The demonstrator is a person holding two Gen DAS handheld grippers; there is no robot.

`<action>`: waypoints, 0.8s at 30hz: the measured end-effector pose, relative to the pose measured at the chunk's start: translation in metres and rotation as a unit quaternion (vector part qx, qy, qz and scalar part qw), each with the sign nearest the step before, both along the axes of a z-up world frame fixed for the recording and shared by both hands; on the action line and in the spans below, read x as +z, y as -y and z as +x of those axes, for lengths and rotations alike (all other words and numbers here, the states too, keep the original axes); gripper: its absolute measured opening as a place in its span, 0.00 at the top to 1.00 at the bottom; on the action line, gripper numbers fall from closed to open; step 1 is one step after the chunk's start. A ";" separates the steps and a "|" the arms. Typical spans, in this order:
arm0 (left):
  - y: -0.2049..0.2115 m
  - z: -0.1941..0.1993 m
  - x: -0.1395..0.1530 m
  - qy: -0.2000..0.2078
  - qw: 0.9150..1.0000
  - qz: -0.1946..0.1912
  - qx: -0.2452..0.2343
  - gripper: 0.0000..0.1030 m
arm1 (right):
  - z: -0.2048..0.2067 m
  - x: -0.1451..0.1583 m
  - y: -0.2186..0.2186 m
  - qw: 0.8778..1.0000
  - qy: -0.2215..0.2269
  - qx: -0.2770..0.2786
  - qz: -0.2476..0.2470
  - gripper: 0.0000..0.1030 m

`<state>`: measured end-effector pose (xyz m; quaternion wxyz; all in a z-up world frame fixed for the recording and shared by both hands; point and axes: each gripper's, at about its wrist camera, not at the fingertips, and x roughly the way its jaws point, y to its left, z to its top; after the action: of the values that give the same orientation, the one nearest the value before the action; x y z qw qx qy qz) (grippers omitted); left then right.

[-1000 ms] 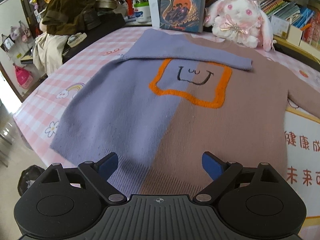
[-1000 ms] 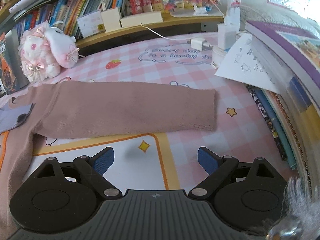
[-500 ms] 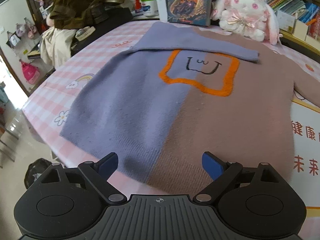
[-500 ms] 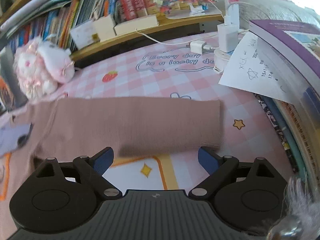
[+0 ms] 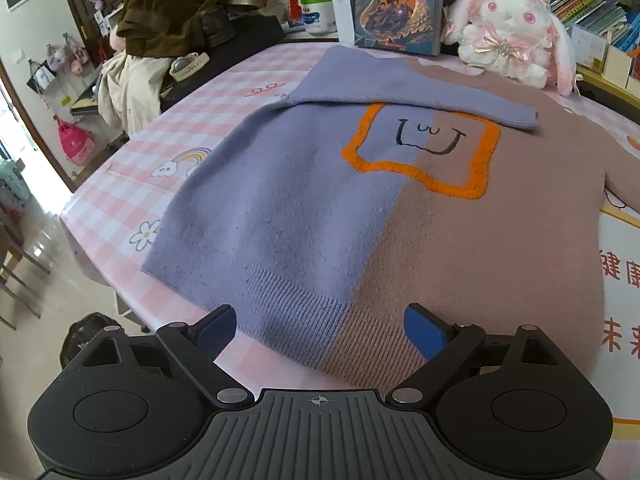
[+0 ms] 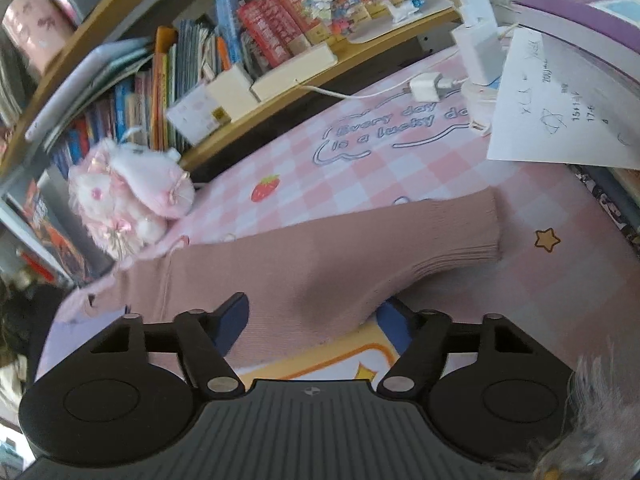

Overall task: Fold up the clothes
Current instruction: 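Grasp the mauve sleeve cuff with the right tool and lift it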

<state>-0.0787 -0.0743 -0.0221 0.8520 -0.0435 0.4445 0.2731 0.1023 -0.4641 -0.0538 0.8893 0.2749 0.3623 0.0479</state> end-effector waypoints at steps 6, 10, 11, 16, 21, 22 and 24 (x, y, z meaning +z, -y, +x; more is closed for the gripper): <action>0.000 0.002 0.000 -0.001 1.000 0.002 -0.004 0.10 | 0.007 0.001 0.030 0.997 -0.013 -0.081 -0.001 0.57; 0.002 0.005 0.000 0.002 1.000 0.001 -0.009 0.10 | 0.011 -0.003 0.041 0.995 -0.033 -0.089 0.000 0.79; 0.003 0.006 0.000 0.002 1.000 0.000 -0.011 0.10 | 0.011 -0.004 0.043 0.995 -0.037 -0.088 0.003 0.83; 0.004 0.010 0.000 0.007 1.000 -0.001 -0.017 0.10 | 0.011 -0.004 0.046 0.996 -0.049 -0.077 0.023 0.95; 0.002 0.011 0.002 0.014 1.000 -0.001 -0.020 0.10 | 0.013 0.018 0.040 0.997 -0.020 -0.055 0.050 0.95; 0.001 0.011 0.002 0.016 1.000 -0.001 -0.021 0.10 | 0.013 0.022 0.037 0.997 -0.016 -0.051 0.055 0.95; -0.001 0.011 0.003 0.019 1.000 -0.002 -0.023 0.10 | 0.015 0.031 0.030 0.997 -0.006 -0.041 0.066 0.95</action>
<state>-0.0674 -0.0734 -0.0195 0.8662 -0.0404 0.4295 0.2521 0.1174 -0.4945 -0.0225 0.8682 0.3478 0.3525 0.0332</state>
